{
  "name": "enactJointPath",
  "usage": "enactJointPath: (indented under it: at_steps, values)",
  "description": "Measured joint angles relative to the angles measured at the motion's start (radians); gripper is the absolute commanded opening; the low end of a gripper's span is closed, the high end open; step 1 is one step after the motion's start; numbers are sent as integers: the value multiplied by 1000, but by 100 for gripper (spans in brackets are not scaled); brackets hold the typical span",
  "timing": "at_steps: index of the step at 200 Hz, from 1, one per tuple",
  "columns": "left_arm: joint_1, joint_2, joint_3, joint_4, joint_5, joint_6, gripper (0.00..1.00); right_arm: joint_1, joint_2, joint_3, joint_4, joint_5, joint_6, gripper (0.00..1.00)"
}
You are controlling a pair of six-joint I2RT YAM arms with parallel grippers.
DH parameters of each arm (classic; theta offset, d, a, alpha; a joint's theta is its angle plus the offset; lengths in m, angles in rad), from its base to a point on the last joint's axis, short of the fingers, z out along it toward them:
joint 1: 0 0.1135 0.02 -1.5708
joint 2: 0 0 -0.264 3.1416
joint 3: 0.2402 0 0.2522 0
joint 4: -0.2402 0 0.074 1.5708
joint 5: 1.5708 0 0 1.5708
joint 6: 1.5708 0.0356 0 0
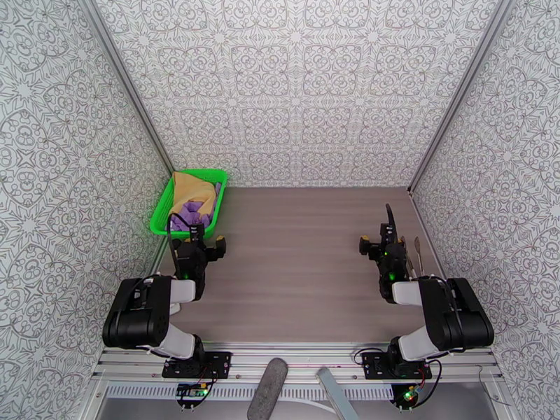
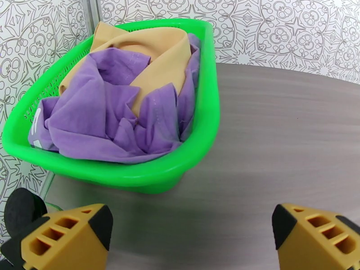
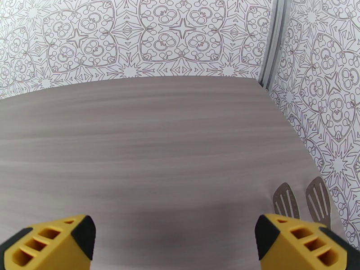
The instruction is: Fold and stack the mixed laundry pile
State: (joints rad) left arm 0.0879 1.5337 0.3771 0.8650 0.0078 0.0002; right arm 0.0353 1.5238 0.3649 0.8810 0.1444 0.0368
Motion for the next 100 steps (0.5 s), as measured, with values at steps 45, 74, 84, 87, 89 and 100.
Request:
enactJointPath:
  at_steps: [45,74,84,87,89,100]
  values:
    - [0,0,0,0,0,0,100,0,0,0,0,0,0,99]
    - [0,0,0,0,0,0,99,0,0,0,0,0,0,99]
    - [0,0,0,0,3,0,99,0,0,0,0,0,0,99]
    - [0,0,0,0,5,0,99,0,0,0,0,0,0,99]
    - [0,0,0,0,6,0,99,0,0,0,0,0,0,99]
    - [0,0,0,0,10,0,100,0,0,0,0,0,0,99]
